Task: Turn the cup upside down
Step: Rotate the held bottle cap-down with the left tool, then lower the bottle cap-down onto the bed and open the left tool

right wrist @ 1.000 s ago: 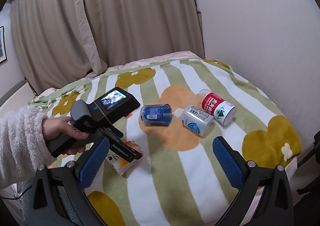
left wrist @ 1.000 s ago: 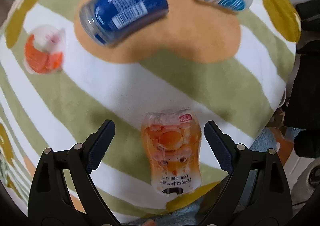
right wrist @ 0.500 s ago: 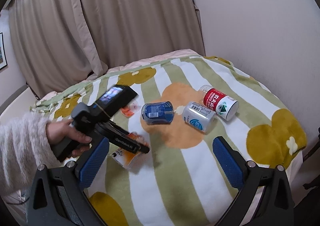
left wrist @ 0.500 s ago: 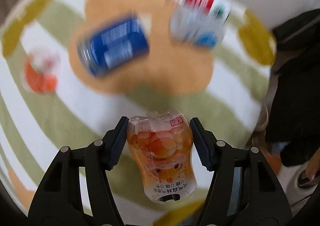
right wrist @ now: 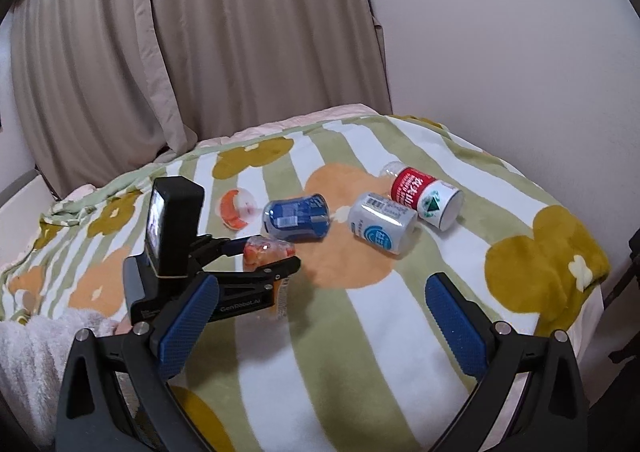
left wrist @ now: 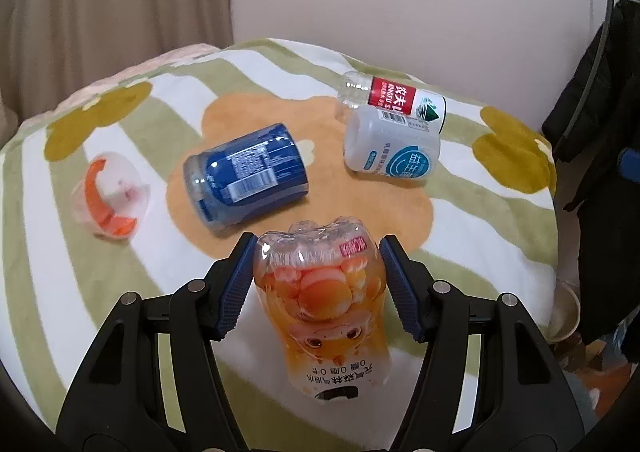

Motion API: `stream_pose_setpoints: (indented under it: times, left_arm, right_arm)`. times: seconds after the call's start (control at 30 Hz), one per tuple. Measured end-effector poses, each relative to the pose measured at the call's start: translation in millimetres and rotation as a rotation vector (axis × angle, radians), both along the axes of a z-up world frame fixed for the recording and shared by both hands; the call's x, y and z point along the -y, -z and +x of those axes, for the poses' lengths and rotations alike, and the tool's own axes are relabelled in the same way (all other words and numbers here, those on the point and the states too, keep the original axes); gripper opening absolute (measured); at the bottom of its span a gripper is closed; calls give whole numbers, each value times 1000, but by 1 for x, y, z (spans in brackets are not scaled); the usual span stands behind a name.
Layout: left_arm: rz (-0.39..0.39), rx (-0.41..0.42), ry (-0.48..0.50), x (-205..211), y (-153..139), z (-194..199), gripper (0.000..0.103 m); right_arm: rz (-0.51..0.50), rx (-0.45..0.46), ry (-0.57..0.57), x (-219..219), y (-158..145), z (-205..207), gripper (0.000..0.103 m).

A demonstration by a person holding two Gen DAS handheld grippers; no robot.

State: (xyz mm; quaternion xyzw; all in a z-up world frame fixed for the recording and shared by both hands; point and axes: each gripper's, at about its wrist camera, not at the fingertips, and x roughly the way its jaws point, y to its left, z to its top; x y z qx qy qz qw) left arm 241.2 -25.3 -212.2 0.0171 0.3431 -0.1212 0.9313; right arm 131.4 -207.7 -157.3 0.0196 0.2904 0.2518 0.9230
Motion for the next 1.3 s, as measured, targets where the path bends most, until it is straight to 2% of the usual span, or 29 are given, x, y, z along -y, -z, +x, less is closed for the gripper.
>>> stream_pose_setpoints:
  times: [0.17, 0.33, 0.57, 0.63, 0.7, 1.07, 1.2, 1.3]
  left_arm:
    - [18, -44, -1, -2, -4, -15, 59]
    - [51, -48, 0, 4, -2, -28, 59]
    - [50, -54, -13, 3, -4, -28, 60]
    - [44, -52, -7, 3, -5, -30, 66]
    - [51, -61, -13, 3, -3, -29, 103]
    - [60, -61, -19, 4, -5, -38, 103]
    - [32, -46, -26, 0, -20, -51, 103]
    - [25, 11, -43, -4, -45, -72, 103]
  right_arm:
    - [18, -16, 4, 4, 4, 1, 103]
    - [24, -15, -2, 3, 3, -5, 103]
    - [21, -17, -23, -5, 3, -9, 103]
    - [25, -18, -26, -6, 3, -9, 103]
    - [26, -21, -23, -7, 3, -8, 103]
    - [37, -44, -29, -9, 6, -8, 103]
    - [29, -26, -30, -9, -3, -14, 103]
    - [21, 9, -28, -10, -18, -23, 103]
